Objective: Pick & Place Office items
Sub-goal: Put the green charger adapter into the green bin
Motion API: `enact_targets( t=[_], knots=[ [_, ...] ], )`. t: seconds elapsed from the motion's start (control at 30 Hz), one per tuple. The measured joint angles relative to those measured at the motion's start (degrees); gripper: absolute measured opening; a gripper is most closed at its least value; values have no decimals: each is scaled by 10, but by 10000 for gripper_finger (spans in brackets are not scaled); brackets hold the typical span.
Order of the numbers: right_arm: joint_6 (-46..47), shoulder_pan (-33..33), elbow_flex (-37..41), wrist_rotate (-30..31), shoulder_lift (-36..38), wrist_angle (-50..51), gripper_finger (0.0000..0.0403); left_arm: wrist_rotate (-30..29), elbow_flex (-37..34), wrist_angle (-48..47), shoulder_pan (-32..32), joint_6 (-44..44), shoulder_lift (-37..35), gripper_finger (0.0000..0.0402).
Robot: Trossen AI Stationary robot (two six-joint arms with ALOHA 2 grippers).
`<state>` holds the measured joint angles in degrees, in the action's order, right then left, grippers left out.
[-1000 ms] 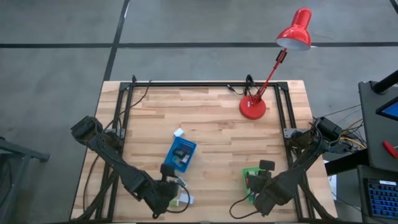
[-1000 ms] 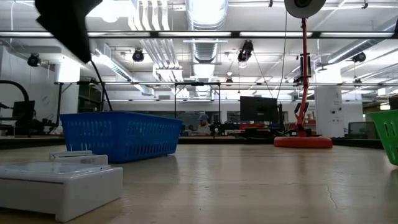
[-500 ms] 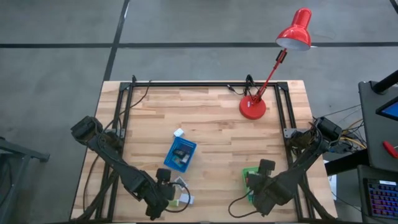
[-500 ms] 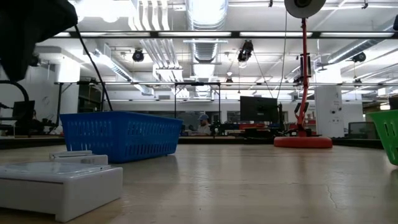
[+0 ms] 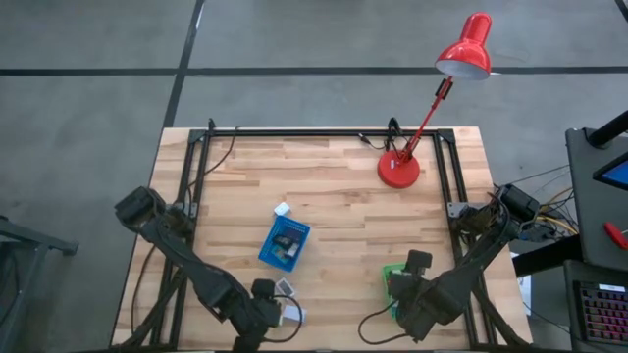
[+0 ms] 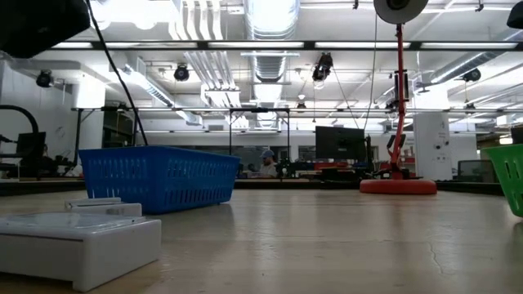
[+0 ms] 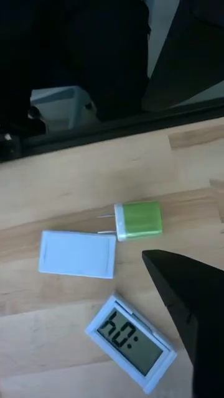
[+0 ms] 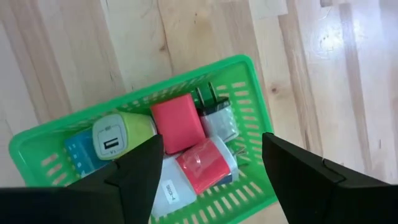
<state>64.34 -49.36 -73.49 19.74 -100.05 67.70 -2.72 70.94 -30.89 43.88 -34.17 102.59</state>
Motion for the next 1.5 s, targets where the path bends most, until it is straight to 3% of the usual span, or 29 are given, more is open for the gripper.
enact_targets(
  t=[0.37, 0.63, 1.07, 1.5],
  knots=[
    [1, -5, 0, 18, 0, -3, 262, -3, 0, 0, 2, -22, 46, 390],
    [2, -7, 0, 19, 0, -5, 262, -47, 0, -4, 5, -39, 57, 390],
    [2, -8, 0, 21, 0, -6, 262, -70, 0, -4, 20, -68, 76, 387],
    [2, -8, 0, 21, 0, -6, 262, -88, 0, 1, 22, -68, 77, 294]
  ],
)
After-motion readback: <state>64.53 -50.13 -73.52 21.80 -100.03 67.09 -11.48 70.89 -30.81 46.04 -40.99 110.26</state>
